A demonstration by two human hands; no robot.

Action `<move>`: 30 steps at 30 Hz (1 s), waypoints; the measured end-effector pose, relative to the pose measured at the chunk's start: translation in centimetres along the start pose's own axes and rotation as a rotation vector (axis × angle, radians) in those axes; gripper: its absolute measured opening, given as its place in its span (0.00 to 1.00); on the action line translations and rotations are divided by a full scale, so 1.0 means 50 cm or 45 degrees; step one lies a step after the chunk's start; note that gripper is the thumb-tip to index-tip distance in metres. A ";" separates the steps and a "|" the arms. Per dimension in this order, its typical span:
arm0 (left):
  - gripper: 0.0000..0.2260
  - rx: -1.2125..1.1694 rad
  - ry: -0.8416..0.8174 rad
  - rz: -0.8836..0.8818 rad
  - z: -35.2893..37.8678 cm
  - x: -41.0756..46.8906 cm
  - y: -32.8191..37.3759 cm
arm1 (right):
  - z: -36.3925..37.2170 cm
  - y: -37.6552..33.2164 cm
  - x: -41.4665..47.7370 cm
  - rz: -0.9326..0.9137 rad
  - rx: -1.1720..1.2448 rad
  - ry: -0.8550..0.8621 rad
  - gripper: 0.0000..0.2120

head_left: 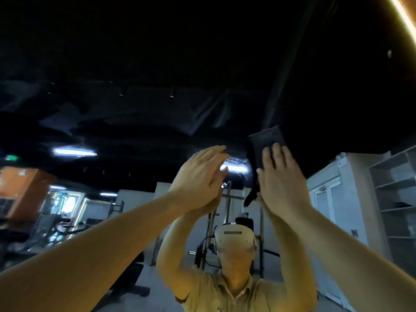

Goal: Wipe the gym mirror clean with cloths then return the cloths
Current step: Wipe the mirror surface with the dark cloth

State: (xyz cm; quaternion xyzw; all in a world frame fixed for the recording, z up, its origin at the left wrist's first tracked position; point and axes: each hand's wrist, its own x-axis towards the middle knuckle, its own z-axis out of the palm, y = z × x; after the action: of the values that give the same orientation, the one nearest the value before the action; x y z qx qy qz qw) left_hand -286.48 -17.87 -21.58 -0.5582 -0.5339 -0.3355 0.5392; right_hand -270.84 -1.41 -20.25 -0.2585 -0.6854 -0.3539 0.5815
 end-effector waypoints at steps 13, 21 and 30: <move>0.24 0.039 0.244 -0.706 -0.101 -0.077 -0.216 | 0.009 -0.403 0.227 -0.412 0.208 -0.052 0.31; 0.20 0.214 0.136 -0.470 -0.041 -0.069 -0.154 | 0.031 -0.158 0.137 -0.134 0.093 0.057 0.33; 0.22 0.135 0.157 -0.414 -0.004 -0.071 -0.073 | 0.015 -0.018 0.003 0.587 0.098 0.060 0.33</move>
State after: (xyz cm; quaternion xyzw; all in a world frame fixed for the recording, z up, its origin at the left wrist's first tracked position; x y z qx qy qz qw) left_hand -290.67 -19.44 -24.05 -0.4137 -0.5999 -0.4233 0.5383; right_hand -272.01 -1.38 -20.30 -0.3775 -0.6074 -0.1915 0.6723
